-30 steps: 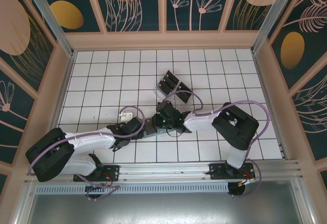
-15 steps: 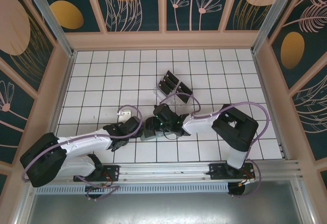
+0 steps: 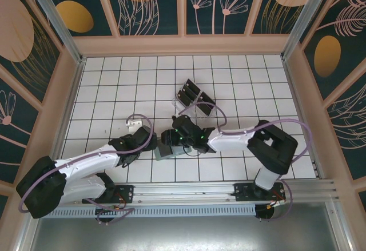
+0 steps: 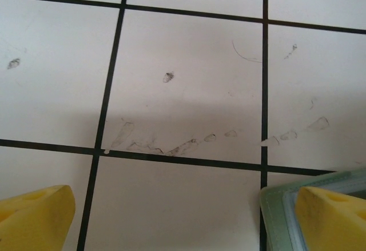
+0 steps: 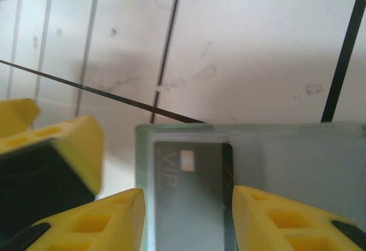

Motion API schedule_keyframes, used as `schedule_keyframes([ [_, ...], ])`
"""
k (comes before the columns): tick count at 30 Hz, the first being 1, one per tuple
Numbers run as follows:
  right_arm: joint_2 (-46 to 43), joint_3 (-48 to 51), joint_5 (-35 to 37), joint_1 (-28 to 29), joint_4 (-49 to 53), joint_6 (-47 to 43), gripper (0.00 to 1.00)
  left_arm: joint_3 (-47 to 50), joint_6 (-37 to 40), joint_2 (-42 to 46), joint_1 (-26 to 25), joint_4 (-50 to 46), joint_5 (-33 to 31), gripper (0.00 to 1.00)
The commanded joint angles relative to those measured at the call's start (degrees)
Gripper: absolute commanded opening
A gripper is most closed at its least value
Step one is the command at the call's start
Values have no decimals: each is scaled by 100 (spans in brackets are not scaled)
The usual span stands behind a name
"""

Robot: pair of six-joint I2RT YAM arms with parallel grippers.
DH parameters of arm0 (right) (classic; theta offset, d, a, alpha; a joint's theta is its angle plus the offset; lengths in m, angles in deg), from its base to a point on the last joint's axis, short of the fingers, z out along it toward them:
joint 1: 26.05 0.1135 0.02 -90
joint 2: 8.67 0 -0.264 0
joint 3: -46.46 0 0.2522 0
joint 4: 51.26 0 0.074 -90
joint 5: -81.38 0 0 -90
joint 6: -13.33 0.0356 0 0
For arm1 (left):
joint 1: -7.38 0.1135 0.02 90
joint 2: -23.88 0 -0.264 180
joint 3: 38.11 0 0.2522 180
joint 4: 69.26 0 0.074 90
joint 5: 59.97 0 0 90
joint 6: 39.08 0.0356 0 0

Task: Put the credit cards into the card holder
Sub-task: Insert the credit card into the card slot, then rotate the card holder at the bottom-center of the table.

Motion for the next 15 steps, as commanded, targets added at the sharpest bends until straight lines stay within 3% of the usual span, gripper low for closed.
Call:
schedule_keyframes([
  [1,-528,8,415,-119,402,-395,44,-9,71,31,32,73,239,98],
  [15,-670,545,476,-130,432,-601,35,376,-228,160,36,548,852,98],
])
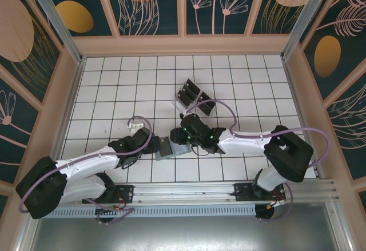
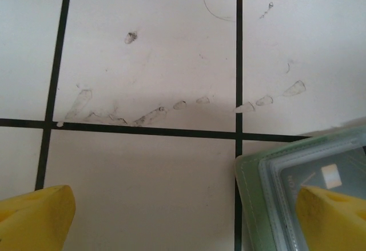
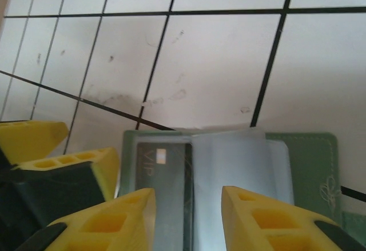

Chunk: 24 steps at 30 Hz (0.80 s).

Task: Put the credit cards into the card holder
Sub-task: Rotate the card holder at the bottom-center of the table.

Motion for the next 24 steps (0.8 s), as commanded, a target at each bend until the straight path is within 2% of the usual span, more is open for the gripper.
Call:
schedule_keyframes([
  [1,0,119,161,17,36,-116,36,116,-167,116,26,214,169,98],
  [11,-907,293,938,-55,943,-186,39,177,-139,281,29,475,374,99],
  [15,-933,536,998,-275,1053,-135,44,241,-147,281,28,640,472,98],
  [24,-627,710,970,-446,758,-127,42,239,-121,278,26,667,503,99],
])
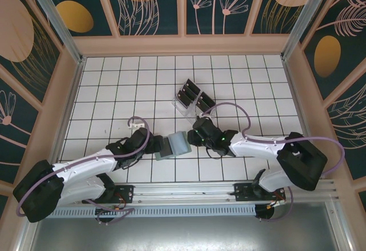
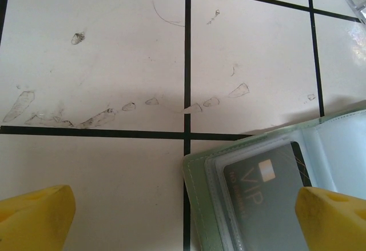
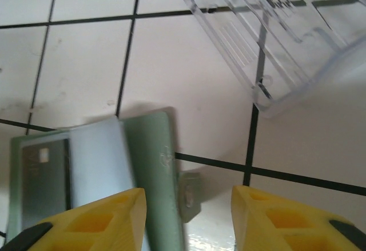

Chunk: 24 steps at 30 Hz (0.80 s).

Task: Put the credit cards into the card holder
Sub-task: Rotate the card holder at the bottom-center of the table.

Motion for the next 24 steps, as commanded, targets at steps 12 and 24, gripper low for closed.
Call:
schedule_keyframes([
  [12,593,-249,42,-133,-256,-156,15,87,-44,-40,30,245,131,99],
  [24,-34,155,20,129,-210,346,0,188,94,-187,25,907,636,98],
])
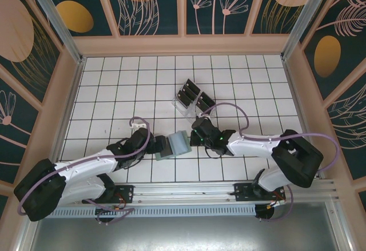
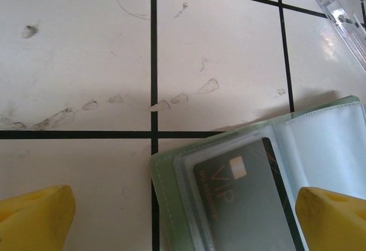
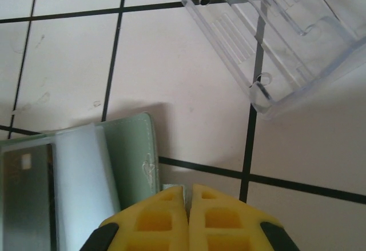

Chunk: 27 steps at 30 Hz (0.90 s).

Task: Put the credit cards into the card holder
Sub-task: Rotate the card holder at the bottom-center of the table.

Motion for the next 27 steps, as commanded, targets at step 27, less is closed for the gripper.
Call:
schedule_keyframes([
  [27,-29,462,-51,367,-550,778,0,-38,202,-853,28,1247,879,99],
])
